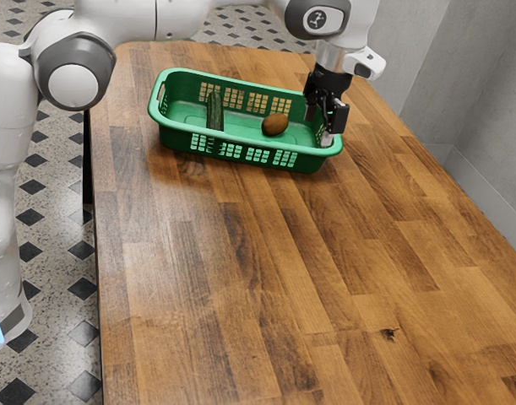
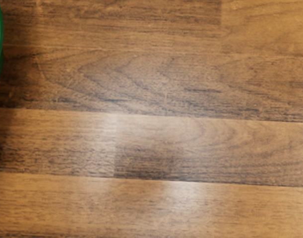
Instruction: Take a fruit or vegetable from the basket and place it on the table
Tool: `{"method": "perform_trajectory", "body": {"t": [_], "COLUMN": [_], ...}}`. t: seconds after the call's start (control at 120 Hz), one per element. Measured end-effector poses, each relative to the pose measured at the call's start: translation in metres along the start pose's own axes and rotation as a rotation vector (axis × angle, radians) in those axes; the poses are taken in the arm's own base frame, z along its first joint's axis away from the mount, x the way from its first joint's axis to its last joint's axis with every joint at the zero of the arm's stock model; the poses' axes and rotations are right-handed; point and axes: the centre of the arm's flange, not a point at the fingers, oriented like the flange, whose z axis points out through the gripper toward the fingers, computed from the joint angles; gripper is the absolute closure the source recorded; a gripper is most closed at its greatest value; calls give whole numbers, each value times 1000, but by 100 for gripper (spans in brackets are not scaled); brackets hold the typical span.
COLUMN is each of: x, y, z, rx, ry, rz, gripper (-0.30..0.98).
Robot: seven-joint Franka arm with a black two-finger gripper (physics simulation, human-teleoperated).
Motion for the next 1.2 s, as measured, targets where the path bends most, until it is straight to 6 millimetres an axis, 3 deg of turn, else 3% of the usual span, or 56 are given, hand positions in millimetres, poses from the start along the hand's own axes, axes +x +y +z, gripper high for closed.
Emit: {"method": "perform_trajectory", "body": {"t": [0.275,0.467,0.733,0.842,0.942,1.067,1.133,1.2], "x": [1,5,6,0,-8,-26,-22,-1], "y": [-2,-25,-62,-67,-97,-159,-204,-233], "z": [1,-1,13,15,21,39,64,80], "rx": [-14,-46,-35,-39,-26,-15,-22,-16], "ry": [1,41,15,-20,-59,-115,-128,-103], "rz": [-9,-35,134,182,165,91,26,-7], "gripper": [0,0,0,0,0,0,0,0]}}
